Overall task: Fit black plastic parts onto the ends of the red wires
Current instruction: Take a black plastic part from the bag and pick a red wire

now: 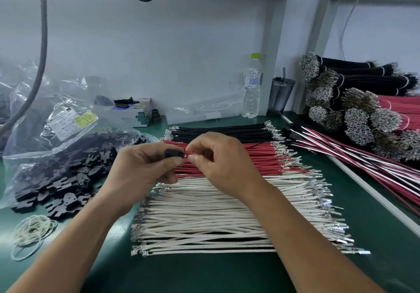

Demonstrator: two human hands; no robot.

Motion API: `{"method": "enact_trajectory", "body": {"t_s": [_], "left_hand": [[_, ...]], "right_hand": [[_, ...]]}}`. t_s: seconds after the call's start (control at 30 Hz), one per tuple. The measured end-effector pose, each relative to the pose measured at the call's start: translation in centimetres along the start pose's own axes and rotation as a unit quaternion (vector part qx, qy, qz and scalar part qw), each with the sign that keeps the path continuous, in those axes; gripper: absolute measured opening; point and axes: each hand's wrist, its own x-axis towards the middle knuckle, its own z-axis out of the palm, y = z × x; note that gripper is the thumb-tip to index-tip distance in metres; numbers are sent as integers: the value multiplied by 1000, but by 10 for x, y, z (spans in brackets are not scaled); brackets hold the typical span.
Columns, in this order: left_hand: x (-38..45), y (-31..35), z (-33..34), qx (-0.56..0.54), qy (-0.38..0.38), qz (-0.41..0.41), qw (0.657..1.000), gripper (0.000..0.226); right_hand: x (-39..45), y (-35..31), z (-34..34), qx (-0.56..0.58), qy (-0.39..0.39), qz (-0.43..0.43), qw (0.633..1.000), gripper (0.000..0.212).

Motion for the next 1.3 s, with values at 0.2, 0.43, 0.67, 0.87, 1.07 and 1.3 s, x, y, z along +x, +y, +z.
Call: {"method": "enact_trajectory", "body": {"t_s": [0.2, 0.43, 0.67, 0.87, 1.07, 1.3], "left_hand": [[0, -2, -2, -16, 2, -4, 1000, 24], [2, -7, -2, -2, -24, -3, 1000, 19], [5, -11, -9, -19, 7, 7, 1000, 17], [8, -15, -8, -24, 2, -4, 1000, 28], [11, -22, -7, -22, 17, -11, 1000, 16], [9, -18, -9, -51, 16, -23, 998, 18]], "right_hand": [[-1, -1, 0, -39, 18, -31, 999, 8], [-3, -7, 0, -91, 11, -42, 995, 10], [-17, -36, -1, -178, -29, -98, 979, 19], [-28, -43, 10, -103, -165, -23, 981, 11], [-29, -45, 16, -103, -183, -24, 977, 17], [-26, -41, 10, -19, -155, 24, 987, 9]]}}
